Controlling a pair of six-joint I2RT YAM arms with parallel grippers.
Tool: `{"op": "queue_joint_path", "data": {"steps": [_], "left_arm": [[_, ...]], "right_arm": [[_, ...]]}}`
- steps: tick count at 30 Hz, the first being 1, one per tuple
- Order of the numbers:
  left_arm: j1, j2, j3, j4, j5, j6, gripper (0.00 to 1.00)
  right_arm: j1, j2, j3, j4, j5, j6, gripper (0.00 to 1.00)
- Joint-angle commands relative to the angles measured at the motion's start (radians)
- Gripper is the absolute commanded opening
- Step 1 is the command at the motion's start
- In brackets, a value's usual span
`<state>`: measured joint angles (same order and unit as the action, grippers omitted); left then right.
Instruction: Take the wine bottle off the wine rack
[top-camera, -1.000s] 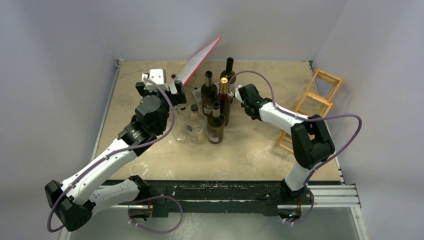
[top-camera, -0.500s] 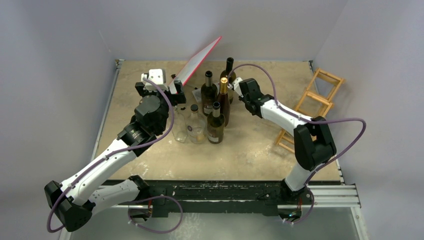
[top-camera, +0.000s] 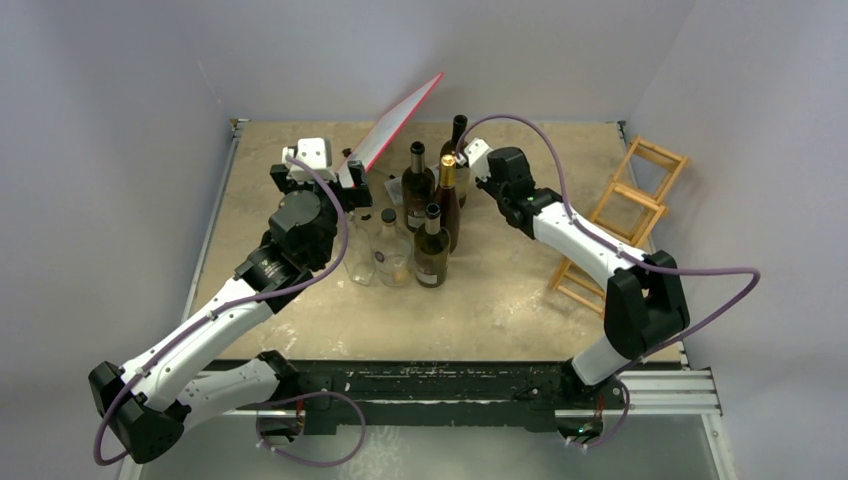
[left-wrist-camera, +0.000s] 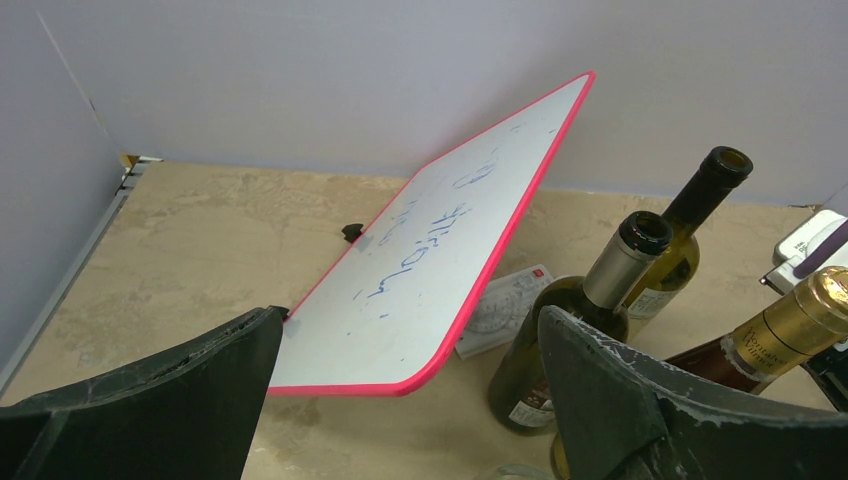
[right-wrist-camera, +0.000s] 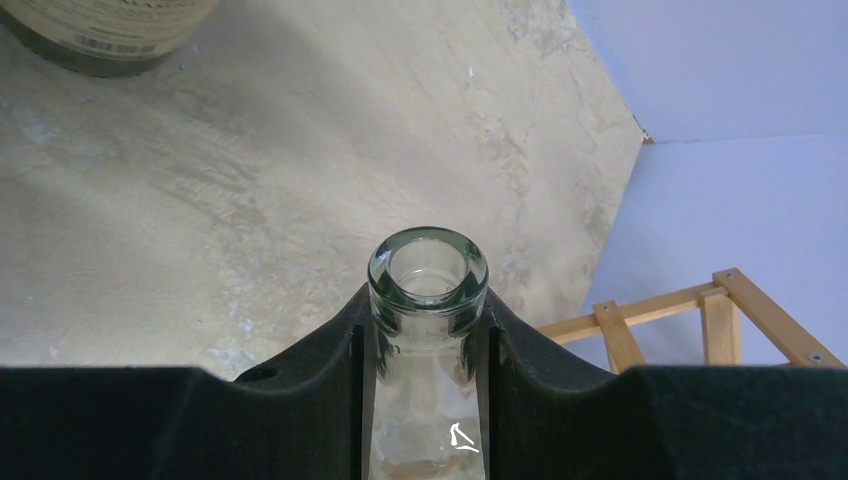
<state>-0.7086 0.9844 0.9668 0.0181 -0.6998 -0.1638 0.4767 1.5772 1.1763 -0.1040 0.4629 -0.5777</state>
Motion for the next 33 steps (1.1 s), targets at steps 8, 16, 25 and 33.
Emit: {"op": "queue_joint_path", "data": {"steps": [8, 16, 25, 33], "left_arm": [[-0.003, -0.008, 0.030, 0.023, 0.000, 0.007, 1.00], [-0.003, -0.009, 0.031, 0.022, -0.001, 0.007, 1.00], [-0.002, -0.005, 0.031, 0.021, 0.005, 0.004, 1.00], [-0.003, -0.005, 0.029, 0.021, 0.002, 0.004, 1.00]], "right_arm": [[0.009, -0.067, 0.052, 0.104, -0.115, 0.102, 0.00], [0.010, -0.179, -0.005, 0.181, -0.185, 0.199, 0.00], [0.008, -0.280, -0.095, 0.306, -0.318, 0.337, 0.00], [0.009, -0.322, -0.197, 0.555, -0.459, 0.440, 0.00]]}}
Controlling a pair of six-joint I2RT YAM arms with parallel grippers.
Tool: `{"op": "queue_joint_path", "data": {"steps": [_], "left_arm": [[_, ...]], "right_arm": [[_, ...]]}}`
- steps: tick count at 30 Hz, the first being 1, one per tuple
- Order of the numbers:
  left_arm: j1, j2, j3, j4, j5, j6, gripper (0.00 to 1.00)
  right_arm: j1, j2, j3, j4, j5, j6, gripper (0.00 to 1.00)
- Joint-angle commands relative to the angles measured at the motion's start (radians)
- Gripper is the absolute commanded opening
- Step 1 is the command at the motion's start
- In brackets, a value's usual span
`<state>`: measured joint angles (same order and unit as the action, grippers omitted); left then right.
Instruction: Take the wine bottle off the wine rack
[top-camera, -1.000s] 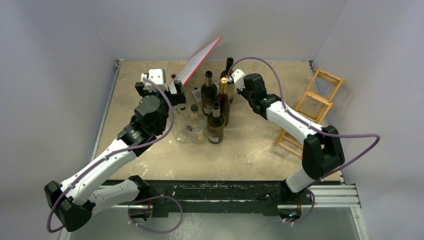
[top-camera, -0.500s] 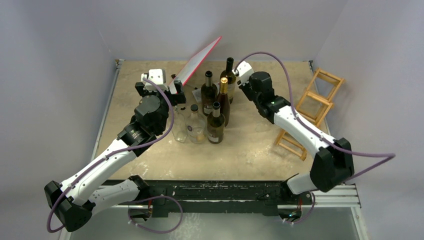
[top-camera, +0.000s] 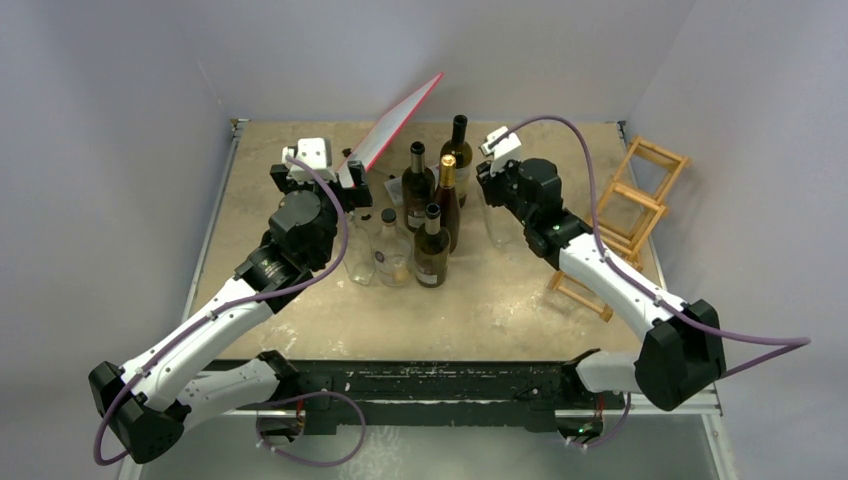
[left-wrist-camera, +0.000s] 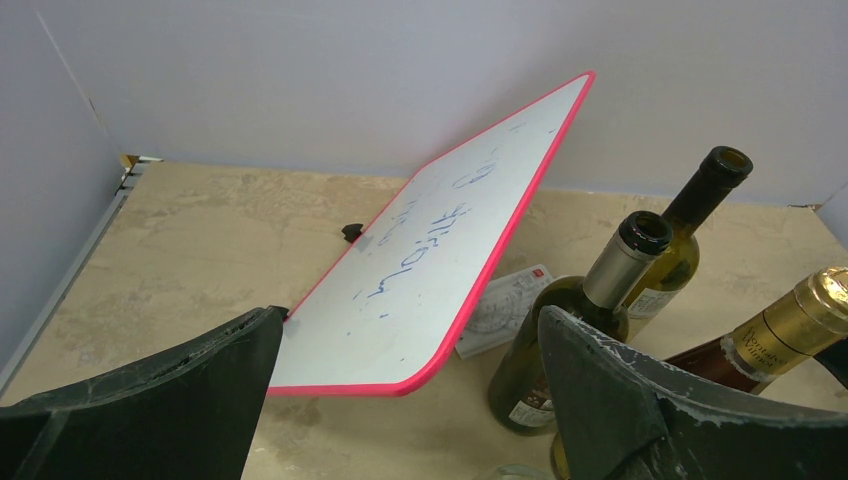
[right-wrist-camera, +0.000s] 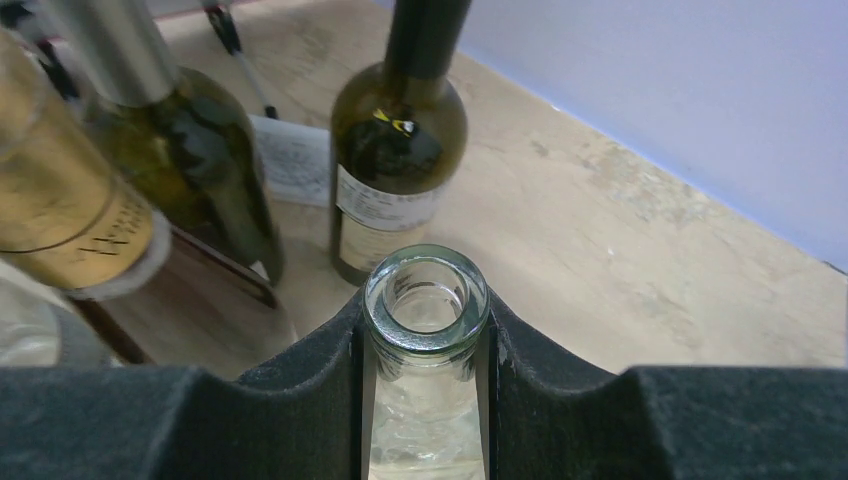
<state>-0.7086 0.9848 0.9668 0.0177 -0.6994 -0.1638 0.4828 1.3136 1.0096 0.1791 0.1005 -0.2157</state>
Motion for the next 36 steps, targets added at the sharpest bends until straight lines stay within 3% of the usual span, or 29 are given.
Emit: {"op": "queue_joint_path", "data": {"steps": [1, 16, 23, 29, 33, 36], "left_arm": [[-0.002, -0.006, 0.029, 0.021, 0.001, 0.004, 1.00], [-0.003, 0.000, 0.028, 0.024, 0.000, 0.004, 1.00], [-0.003, -0.001, 0.028, 0.024, 0.000, 0.004, 1.00], [-0.003, 0.000, 0.028, 0.024, -0.003, 0.006, 1.00], [-0.002, 0.002, 0.029, 0.023, -0.004, 0.007, 1.00], [-0.002, 0.002, 0.028, 0.024, -0.005, 0.008, 1.00]], "right_arm": [[0.003, -0.061, -0.060, 0.313, -0.101, 0.092, 0.00], [0.003, -0.065, -0.331, 0.791, -0.070, 0.190, 0.00], [0.003, -0.055, -0.354, 0.753, -0.059, 0.201, 0.00], [0.003, -0.009, -0.247, 0.548, -0.032, 0.182, 0.01], [0.003, 0.018, -0.186, 0.455, -0.037, 0.185, 0.15], [0.003, 0.033, -0.171, 0.438, -0.059, 0.189, 0.20]]}}
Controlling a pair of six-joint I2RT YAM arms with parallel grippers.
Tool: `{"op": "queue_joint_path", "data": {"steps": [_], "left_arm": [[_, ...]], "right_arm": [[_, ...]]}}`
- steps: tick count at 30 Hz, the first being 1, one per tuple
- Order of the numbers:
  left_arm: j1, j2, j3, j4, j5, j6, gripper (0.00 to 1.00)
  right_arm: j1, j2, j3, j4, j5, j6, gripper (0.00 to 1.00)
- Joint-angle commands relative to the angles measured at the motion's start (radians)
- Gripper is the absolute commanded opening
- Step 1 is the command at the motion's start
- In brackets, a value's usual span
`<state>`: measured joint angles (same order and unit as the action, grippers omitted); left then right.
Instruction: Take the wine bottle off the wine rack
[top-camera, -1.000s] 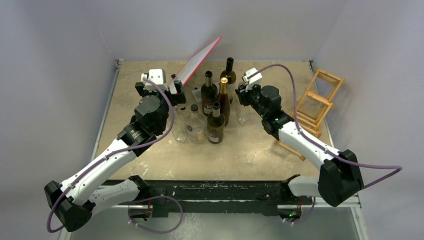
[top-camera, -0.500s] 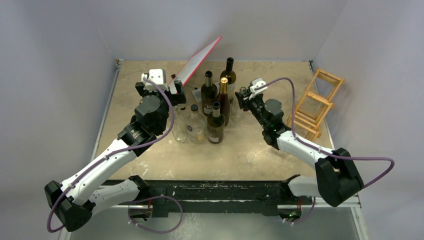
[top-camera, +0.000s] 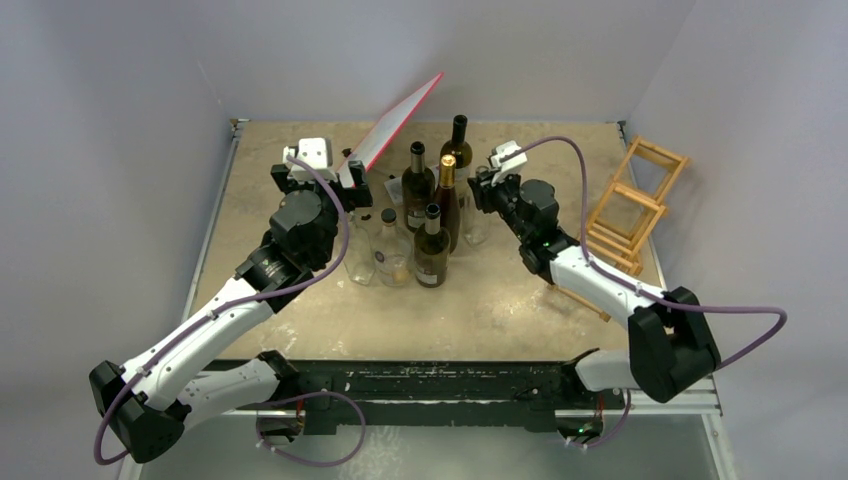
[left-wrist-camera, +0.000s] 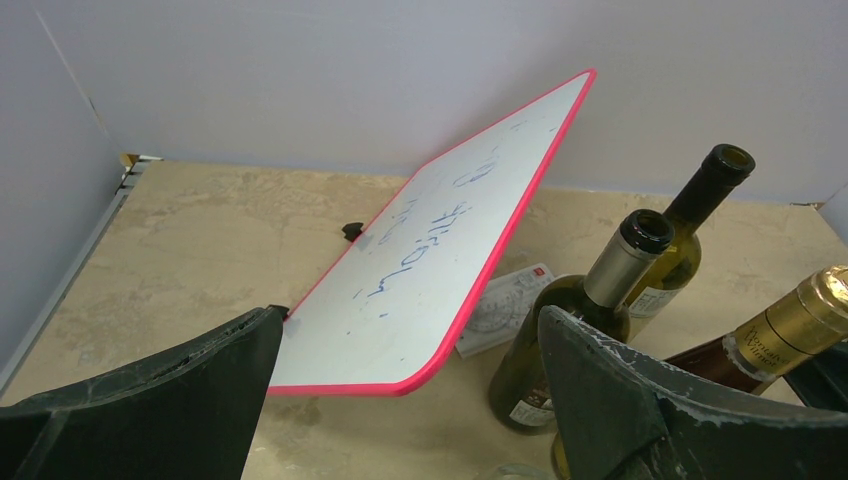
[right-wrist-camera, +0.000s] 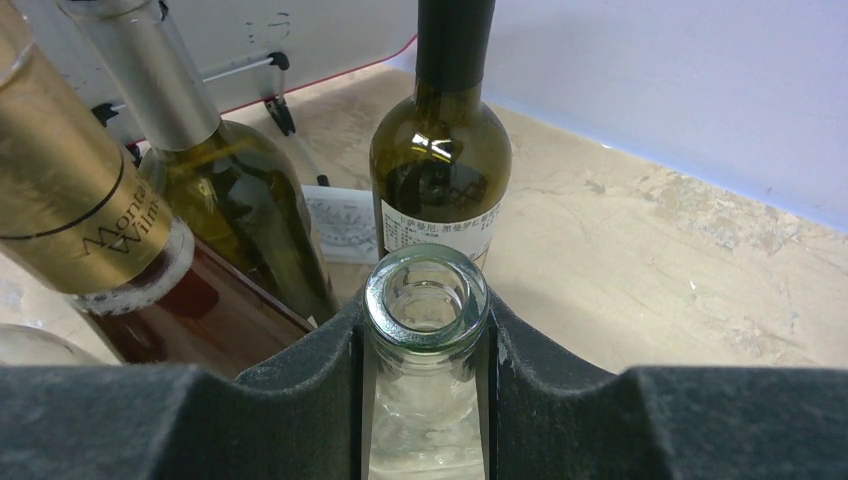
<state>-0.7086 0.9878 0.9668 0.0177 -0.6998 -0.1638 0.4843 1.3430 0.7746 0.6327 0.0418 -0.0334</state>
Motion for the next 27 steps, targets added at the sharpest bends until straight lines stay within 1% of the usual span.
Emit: {"op": "queue_joint_path", "data": {"steps": [1, 3, 6, 10, 13, 17, 19, 21, 23, 24, 25, 26, 27], "left_arm": [[-0.003, -0.001, 0.028, 0.023, -0.006, 0.009, 1.00], [-0.003, 0.000, 0.026, 0.024, -0.012, 0.013, 1.00], [-0.002, 0.004, 0.026, 0.025, -0.019, 0.018, 1.00], [-0.003, 0.001, 0.022, 0.029, -0.027, 0.023, 1.00], [-0.003, -0.003, 0.016, 0.037, -0.046, 0.043, 1.00], [-0.002, -0.012, 0.004, 0.055, -0.094, 0.075, 1.00], [-0.001, -0.017, -0.004, 0.065, -0.104, 0.084, 1.00], [0.001, -0.020, -0.010, 0.071, -0.114, 0.101, 1.00], [0.010, -0.024, -0.013, 0.077, -0.137, 0.116, 1.00], [0.017, -0.026, -0.016, 0.080, -0.145, 0.118, 1.00], [0.025, -0.030, -0.019, 0.084, -0.147, 0.118, 1.00], [0.034, -0.030, -0.019, 0.085, -0.144, 0.115, 1.00], [0.045, -0.029, -0.016, 0.082, -0.138, 0.109, 1.00]], "right_arm": [[0.001, 0.003, 0.058, -0.009, -0.005, 0.010, 0.22], [0.002, 0.000, 0.057, -0.005, -0.009, 0.015, 0.27], [0.001, -0.006, 0.070, -0.025, -0.025, 0.009, 0.37], [0.002, -0.027, 0.067, -0.037, -0.033, -0.005, 0.55], [0.002, -0.056, 0.057, -0.048, -0.036, -0.013, 0.65], [0.001, -0.130, 0.068, -0.121, -0.034, -0.040, 0.79], [0.001, -0.181, 0.078, -0.172, -0.032, -0.068, 0.83], [0.000, -0.235, 0.089, -0.222, 0.023, -0.085, 0.87], [0.000, -0.283, 0.115, -0.287, 0.093, -0.054, 0.93], [-0.001, -0.308, 0.127, -0.318, 0.139, -0.024, 0.95], [-0.001, -0.330, 0.138, -0.345, 0.199, 0.024, 0.99], [-0.002, -0.352, 0.158, -0.387, 0.308, 0.091, 1.00], [-0.006, -0.369, 0.180, -0.469, 0.365, 0.145, 1.00]]}}
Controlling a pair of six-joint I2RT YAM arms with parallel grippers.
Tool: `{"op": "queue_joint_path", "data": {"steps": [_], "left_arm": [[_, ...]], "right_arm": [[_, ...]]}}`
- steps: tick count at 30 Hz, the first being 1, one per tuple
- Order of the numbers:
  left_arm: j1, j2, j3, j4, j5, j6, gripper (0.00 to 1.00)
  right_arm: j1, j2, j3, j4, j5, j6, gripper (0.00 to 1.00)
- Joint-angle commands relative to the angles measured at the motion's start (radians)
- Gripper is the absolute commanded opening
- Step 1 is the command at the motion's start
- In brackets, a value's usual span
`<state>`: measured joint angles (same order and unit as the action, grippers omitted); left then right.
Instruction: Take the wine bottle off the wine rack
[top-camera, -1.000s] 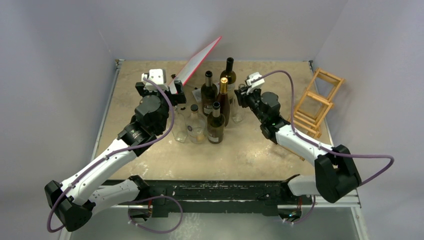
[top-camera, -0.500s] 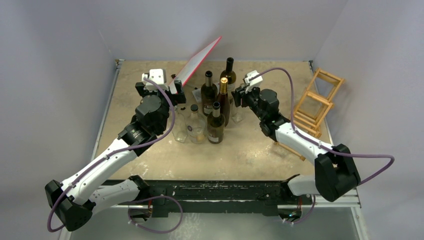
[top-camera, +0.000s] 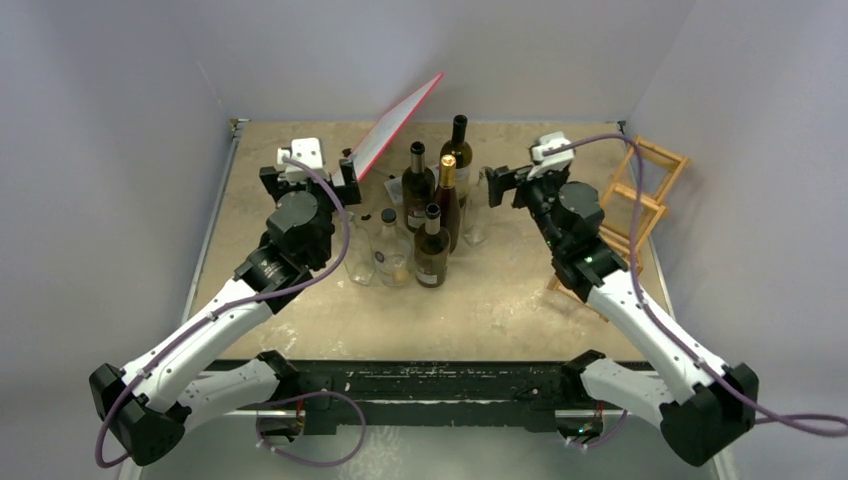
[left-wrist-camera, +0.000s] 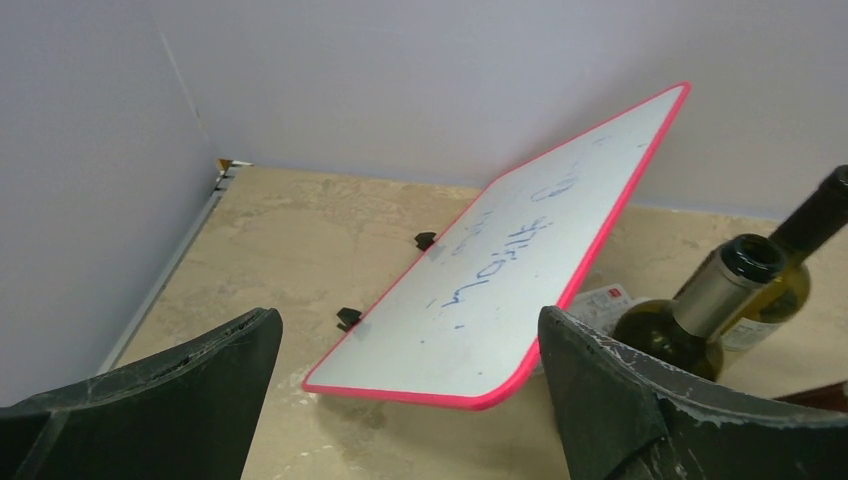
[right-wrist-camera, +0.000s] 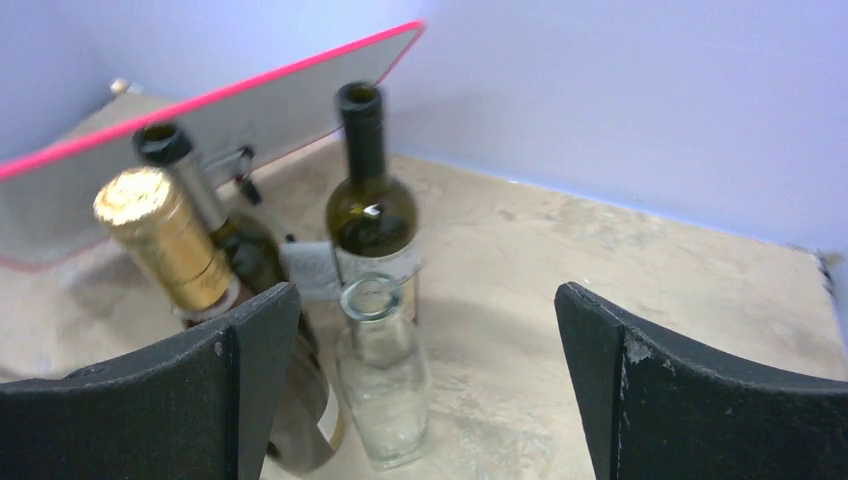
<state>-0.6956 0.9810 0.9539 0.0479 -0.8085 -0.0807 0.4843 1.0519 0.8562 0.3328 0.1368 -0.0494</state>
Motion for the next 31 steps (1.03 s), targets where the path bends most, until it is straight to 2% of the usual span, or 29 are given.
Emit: {"op": "queue_joint_path", "data": {"steps": [1, 5, 8, 15, 22, 31], "left_arm": [[0.043, -0.019, 0.003, 0.047, -0.020, 0.020, 1.00], [0.128, 0.002, 0.048, -0.003, 0.027, -0.033, 1.00], [0.162, 0.023, 0.129, -0.077, 0.031, -0.060, 1.00], [0.165, 0.006, 0.383, -0.280, 0.089, -0.165, 1.00], [0.165, -0.040, 0.436, -0.334, 0.079, -0.202, 1.00], [0.165, -0.052, 0.457, -0.363, 0.078, -0.217, 1.00]], "right_arm": [[-0.012, -0.090, 0.150, -0.236, 0.297, 0.194, 1.00], [-0.027, -0.084, 0.372, -0.564, 0.294, 0.234, 1.00], [-0.028, -0.117, 0.438, -0.679, 0.304, 0.219, 1.00], [-0.027, -0.279, 0.528, -0.709, 0.358, 0.186, 1.00], [-0.027, -0.312, 0.611, -0.731, 0.426, 0.146, 1.00], [-0.027, -0.353, 0.574, -0.705, 0.373, 0.098, 1.00]]}}
